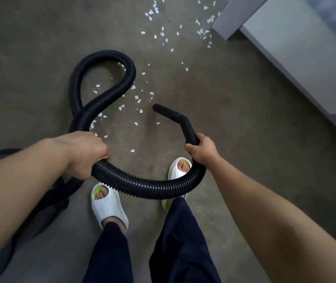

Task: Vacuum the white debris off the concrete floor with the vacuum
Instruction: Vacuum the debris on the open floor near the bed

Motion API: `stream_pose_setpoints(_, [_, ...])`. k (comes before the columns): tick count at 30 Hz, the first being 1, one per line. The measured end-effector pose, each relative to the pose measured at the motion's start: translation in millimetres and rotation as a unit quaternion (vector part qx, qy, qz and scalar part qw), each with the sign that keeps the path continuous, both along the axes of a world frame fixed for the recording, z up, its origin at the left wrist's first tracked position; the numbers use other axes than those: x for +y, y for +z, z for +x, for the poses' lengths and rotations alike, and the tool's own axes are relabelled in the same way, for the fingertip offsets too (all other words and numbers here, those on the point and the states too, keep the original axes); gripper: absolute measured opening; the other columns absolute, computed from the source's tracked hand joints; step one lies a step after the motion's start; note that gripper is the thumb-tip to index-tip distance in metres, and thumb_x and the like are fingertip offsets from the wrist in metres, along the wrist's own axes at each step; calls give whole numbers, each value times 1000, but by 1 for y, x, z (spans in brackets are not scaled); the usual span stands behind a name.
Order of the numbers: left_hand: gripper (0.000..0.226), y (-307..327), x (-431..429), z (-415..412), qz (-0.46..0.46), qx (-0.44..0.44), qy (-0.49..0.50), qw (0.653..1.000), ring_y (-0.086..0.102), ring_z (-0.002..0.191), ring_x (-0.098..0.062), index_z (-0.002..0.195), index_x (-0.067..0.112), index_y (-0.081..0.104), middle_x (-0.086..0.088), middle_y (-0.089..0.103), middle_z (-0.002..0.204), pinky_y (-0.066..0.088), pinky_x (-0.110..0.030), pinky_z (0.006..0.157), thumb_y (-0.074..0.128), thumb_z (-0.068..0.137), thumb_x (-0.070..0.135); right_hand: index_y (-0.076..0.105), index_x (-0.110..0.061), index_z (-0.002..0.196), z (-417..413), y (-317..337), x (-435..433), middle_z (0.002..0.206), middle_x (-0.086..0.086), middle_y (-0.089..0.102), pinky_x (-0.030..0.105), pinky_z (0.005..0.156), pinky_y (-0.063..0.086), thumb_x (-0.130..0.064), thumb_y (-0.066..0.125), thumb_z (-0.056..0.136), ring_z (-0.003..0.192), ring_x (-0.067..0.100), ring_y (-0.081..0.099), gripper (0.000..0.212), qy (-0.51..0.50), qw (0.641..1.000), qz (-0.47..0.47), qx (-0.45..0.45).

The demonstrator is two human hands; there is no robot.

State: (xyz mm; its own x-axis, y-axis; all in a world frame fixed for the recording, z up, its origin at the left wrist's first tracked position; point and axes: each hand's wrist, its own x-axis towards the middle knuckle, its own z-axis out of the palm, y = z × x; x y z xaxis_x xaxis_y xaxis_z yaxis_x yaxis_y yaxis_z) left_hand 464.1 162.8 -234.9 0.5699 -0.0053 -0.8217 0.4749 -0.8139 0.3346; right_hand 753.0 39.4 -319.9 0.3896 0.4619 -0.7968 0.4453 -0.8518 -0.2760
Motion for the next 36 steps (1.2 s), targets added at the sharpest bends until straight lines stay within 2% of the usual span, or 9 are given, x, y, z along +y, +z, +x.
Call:
stream_pose_setpoints(7, [17, -13, 0, -38, 24, -8, 50, 998, 57, 84, -18, 78, 24, 54, 7, 57, 76, 50, -32, 81, 52, 61, 23, 57, -11, 101, -22, -7, 32, 94, 16, 66, 51, 76, 57, -22, 63, 77, 84, 38, 67, 27, -28, 999, 27, -15])
stream_pose_setpoints(11, [23, -21, -11, -57, 60, -85, 81, 991, 46, 106, -13, 88, 29, 48, 15, 44, 90, 33, -22, 101, 57, 70, 19, 56, -11, 103, -37, -4, 30, 93, 16, 65, 51, 75, 57, -22, 63, 77, 83, 38, 66, 28, -17, 999, 28, -27])
stream_pose_setpoints(15, [42, -23, -22, -76, 120, -97, 112, 982, 33, 131, -12, 117, 31, 49, 11, 45, 126, 8, -24, 114, 58, 77, 20, 54, -16, 101, -57, 2, 22, 87, 5, 61, 38, 68, 53, -23, 61, 78, 81, 31, 64, 25, 4, 995, 74, -70])
stream_pose_setpoints(18, [60, -18, -24, -103, 132, -33, 159, 978, 18, 144, -15, 142, 28, 37, 6, 30, 151, 6, -28, 117, 56, 85, 25, 47, -22, 122, -81, 9, 23, 96, 8, 60, 36, 71, 48, -26, 59, 80, 87, 33, 61, 43, 60, 987, 80, -129])
stream_pose_setpoints(21, [59, -8, -28, -133, 137, 23, 170, 975, 29, 139, -17, 143, 25, 36, 3, 37, 147, 14, -31, 117, 55, 87, 27, 22, -28, 150, -107, 19, 29, 113, 15, 53, 42, 80, 47, -30, 58, 86, 96, 39, 58, 74, 145, 971, 55, -179])
stream_pose_setpoints(24, [49, 7, -35, -162, 154, 54, 167, 972, 46, 125, -19, 135, 24, 44, 2, 52, 131, 25, -32, 113, 53, 87, 29, 10, -26, 154, -141, 33, 37, 119, 17, 47, 38, 75, 39, -30, 57, 89, 96, 41, 57, 80, 178, 963, 63, -191])
stream_pose_setpoints(29, [46, 32, -51, -217, 151, 112, 185, 965, 50, 119, -20, 129, 27, 50, 3, 55, 126, 36, -32, 100, 52, 87, 46, 5, -29, 154, -215, 57, 46, 126, 17, 41, 39, 73, 41, -21, 55, 89, 85, 38, 57, 83, 159, 962, 89, -201])
stream_pose_setpoints(33, [67, 45, -74, -265, 125, 152, 242, 950, 37, 133, -17, 135, 28, 48, 5, 45, 141, 25, -33, 111, 54, 80, 65, -2, -39, 153, -281, 73, 47, 120, 12, 35, 40, 68, 43, -11, 56, 86, 65, 29, 47, 93, 133, 958, 152, -204])
stream_pose_setpoints(36, [66, 45, -83, -281, 141, 123, 275, 943, 29, 139, -14, 137, 30, 49, 7, 41, 146, 15, -32, 117, 55, 80, 64, -2, -42, 152, -320, 76, 51, 122, 13, 34, 39, 69, 42, -10, 55, 85, 63, 28, 45, 94, 149, 957, 160, -191])
